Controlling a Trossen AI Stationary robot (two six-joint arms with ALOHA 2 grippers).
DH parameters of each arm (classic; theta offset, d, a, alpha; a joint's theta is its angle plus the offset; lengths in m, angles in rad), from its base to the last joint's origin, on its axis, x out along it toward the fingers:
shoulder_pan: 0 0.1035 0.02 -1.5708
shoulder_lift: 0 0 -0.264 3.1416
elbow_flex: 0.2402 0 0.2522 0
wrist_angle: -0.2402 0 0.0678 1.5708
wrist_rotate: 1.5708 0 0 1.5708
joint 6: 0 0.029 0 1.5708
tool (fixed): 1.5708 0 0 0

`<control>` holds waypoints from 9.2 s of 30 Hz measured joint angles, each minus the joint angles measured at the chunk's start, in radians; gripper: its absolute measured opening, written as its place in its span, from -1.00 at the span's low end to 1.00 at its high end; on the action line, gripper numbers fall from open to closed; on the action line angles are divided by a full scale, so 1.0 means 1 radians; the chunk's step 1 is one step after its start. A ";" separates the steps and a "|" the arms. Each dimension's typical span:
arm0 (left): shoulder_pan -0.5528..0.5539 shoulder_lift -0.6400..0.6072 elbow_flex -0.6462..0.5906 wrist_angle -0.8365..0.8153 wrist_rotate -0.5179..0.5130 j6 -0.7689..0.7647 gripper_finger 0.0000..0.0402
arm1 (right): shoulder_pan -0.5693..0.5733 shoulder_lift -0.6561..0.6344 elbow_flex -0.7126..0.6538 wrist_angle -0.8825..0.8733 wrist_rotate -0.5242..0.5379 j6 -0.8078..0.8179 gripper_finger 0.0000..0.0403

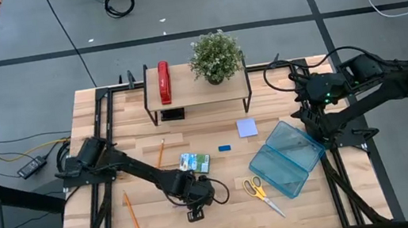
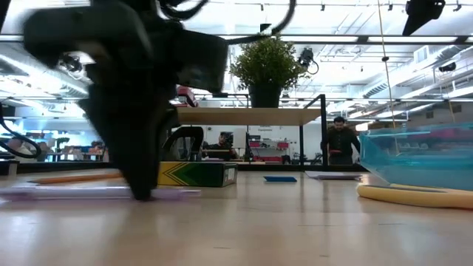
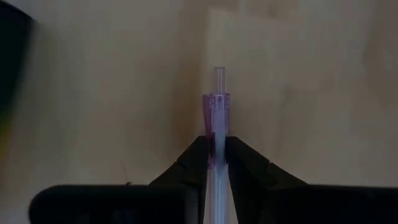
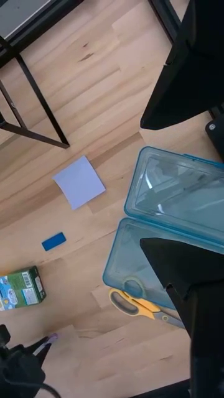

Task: Pack school essentials
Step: Put the violet pen into the blue supply box, then move the blue supply box to the center of the table, then put the blue eraser into the blue supply box

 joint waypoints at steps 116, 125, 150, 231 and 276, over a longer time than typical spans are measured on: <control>0.117 -0.434 0.426 -0.652 -0.298 0.038 -0.76 | 0.421 0.444 -0.672 0.736 0.011 0.686 0.44; 0.118 -0.433 0.426 -0.668 -0.298 0.037 -0.73 | 0.421 0.477 -0.672 0.729 0.025 0.678 -0.21; 0.117 -0.433 0.426 -0.672 -0.298 0.036 -0.80 | 0.117 0.600 -0.379 0.870 -0.093 -0.193 -0.86; 0.284 -0.587 0.426 -0.712 -0.224 0.169 -0.45 | -0.020 0.757 0.079 0.790 -0.152 -0.364 0.08; 0.283 -0.587 0.426 -0.665 -0.222 0.007 -0.25 | -0.186 0.864 -0.520 1.534 -0.264 -0.475 0.06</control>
